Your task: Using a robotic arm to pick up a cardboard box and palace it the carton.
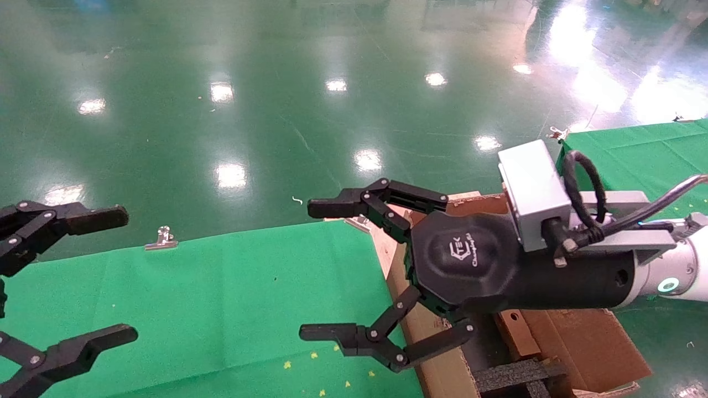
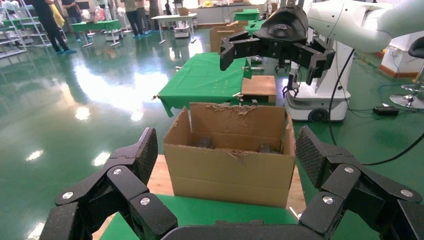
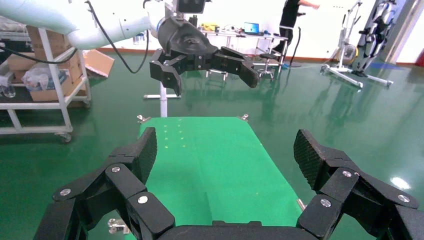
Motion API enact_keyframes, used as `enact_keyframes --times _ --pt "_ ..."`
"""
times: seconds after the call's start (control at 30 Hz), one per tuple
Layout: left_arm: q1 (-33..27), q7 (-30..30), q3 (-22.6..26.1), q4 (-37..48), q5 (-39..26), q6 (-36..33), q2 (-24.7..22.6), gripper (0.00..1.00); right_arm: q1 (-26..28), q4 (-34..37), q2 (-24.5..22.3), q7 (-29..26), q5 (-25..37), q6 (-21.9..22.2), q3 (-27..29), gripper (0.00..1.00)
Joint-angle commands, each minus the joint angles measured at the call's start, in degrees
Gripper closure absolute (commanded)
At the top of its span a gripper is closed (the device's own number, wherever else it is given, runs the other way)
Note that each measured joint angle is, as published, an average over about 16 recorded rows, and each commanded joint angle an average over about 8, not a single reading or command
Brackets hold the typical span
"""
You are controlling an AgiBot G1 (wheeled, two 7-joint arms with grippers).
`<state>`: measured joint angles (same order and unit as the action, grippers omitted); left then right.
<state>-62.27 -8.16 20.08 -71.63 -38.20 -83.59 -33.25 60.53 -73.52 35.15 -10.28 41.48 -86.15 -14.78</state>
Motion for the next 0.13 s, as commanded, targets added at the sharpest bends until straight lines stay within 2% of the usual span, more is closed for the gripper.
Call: enact_keyframes --times 0.03,0.13 --pt "0.01 0.0 0.0 0.01 0.01 0.01 0.0 0.0 -1.67 0.09 0.2 1.23 -0.63 -0.8 2.05 0.0" --pt "0.01 0.0 0.0 0.01 0.01 0.01 0.0 0.0 -1.51 0.1 0.2 1.0 -0.63 -0.74 1.84 0.0"
